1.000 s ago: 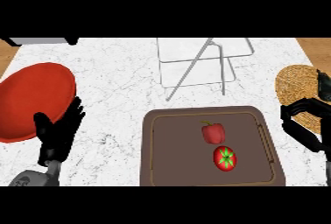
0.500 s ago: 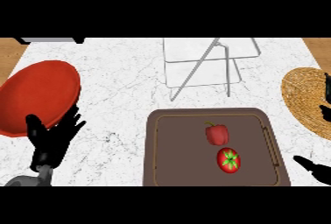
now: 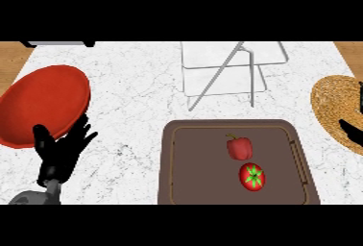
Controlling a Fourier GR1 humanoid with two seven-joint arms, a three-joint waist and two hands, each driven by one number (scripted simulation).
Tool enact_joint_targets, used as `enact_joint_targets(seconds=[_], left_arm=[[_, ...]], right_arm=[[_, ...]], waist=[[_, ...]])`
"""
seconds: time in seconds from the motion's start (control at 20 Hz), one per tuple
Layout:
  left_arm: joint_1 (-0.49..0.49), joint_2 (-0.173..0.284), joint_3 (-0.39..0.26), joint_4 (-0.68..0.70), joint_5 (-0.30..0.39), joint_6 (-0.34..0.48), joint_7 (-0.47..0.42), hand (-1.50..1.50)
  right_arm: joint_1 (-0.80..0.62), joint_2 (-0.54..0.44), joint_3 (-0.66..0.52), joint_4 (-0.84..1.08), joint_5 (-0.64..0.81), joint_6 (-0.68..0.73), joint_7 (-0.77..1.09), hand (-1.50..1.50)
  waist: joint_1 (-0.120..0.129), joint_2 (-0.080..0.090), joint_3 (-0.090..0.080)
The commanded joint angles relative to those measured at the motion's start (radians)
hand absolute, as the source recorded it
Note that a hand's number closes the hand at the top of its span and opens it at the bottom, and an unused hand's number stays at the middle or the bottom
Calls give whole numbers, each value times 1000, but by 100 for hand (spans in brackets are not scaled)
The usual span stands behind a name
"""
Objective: Pick the bell pepper from the tray and place it in the tiered shelf
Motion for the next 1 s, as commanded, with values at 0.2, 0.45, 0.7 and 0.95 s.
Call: enact_joint_targets(seconds=[0.2,0.45,0.7,0.95], left_arm=[[-6,-20,-8,7,-25,-10,25,0],[-40,-24,15,79,-27,-34,20,0],[-27,-43,2,1,-57,7,75,0],[-25,-54,38,43,-48,-31,39,0]], right_arm=[[-211,69,245,-140,292,-55,550,-150],[-437,149,381,-28,474,2,776,-150],[-542,297,475,136,530,65,862,-150],[-574,380,530,223,614,103,883,-150]], waist=[[22,7,-4],[28,10,-6],[21,6,-3],[14,6,-3]])
